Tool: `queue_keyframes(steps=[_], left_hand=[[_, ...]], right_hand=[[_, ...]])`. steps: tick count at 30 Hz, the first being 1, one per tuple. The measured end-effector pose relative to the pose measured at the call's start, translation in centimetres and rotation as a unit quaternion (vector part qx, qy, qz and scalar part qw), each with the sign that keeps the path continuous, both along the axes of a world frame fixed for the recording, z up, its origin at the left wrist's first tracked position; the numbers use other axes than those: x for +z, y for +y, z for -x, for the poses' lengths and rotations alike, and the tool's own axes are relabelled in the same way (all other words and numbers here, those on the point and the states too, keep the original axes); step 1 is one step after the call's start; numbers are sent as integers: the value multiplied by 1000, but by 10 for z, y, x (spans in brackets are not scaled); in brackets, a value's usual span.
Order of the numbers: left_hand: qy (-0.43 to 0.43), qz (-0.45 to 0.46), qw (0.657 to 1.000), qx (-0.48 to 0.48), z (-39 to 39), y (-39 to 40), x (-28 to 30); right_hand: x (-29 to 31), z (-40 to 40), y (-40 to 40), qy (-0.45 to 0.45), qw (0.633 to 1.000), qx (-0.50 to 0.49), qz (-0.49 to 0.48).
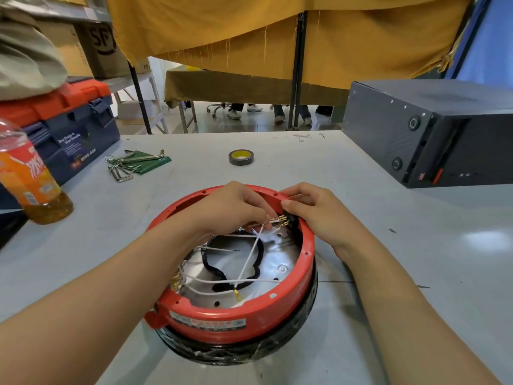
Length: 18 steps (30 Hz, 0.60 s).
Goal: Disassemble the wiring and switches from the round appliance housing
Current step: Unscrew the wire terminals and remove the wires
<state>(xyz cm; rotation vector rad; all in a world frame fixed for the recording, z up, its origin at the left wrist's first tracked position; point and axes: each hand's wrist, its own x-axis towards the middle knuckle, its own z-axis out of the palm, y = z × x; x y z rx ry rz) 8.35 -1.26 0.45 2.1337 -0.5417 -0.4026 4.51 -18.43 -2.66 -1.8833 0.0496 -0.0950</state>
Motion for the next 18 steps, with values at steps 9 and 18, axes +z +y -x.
queue_keyframes(steps=[9, 18], left_hand=[[-55, -16, 998, -19, 2, 1, -3], [-139, -48, 989, -28, 6, 0, -1]], right_hand=[[23, 26, -49, 94, 957, -50, 270], [4, 37, -33, 171, 850, -103, 488]])
